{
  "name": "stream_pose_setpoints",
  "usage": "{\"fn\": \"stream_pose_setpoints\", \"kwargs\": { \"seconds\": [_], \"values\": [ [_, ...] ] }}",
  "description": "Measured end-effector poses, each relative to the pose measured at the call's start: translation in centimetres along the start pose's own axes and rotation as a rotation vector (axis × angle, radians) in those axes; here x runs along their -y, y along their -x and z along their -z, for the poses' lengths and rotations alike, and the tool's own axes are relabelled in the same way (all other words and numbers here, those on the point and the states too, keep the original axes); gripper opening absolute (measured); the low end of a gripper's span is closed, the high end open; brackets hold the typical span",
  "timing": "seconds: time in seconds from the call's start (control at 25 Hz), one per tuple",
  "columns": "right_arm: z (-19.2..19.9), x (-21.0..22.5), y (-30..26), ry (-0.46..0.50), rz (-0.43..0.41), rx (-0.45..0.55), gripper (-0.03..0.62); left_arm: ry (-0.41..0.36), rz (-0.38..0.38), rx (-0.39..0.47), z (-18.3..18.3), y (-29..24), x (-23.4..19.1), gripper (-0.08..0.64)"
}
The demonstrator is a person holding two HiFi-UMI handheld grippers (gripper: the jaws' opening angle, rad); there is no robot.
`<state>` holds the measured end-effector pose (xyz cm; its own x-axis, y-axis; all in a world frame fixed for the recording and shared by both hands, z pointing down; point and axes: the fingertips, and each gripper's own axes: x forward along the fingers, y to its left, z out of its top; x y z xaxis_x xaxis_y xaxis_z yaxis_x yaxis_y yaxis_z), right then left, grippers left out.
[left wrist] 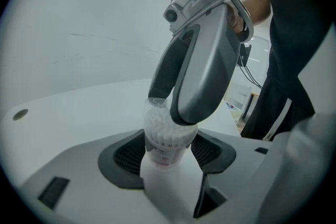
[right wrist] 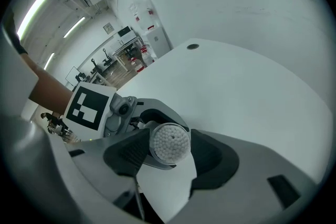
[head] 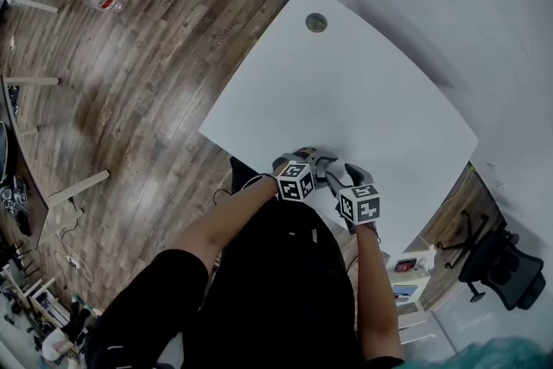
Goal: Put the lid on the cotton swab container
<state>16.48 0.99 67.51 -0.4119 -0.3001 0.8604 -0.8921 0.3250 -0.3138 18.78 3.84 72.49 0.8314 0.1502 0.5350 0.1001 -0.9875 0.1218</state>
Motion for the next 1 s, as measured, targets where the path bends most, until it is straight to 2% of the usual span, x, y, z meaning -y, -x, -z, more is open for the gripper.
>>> {"fn": "stream_pose_setpoints", "kwargs": {
  "seconds": [0.2,0.44,0.6,1.0],
  "values": [
    [-0.2,-0.4,0.4,0.090,0.021,0.005,0.250,0.000,-0.008,0.002,0.2,-0.1,-0.1,0.275],
    [-1.6,-0.7,1.5,0.133,0.042,0.056,0.247,0.000,-0.005,0.001,0.0,-0.1,-0.1,0.275],
    [-1.0,-0.6,1.5,0.142,0.034,0.026,0.192,0.000,-0.008,0.000,0.2,0.0,-0.1,0.275],
    [-0.5,-0.7,0.3,0.146,0.024,0.012,0.204,-0.009,-0.005,0.001,0.2,0.0,0.0,0.275]
  ]
}}
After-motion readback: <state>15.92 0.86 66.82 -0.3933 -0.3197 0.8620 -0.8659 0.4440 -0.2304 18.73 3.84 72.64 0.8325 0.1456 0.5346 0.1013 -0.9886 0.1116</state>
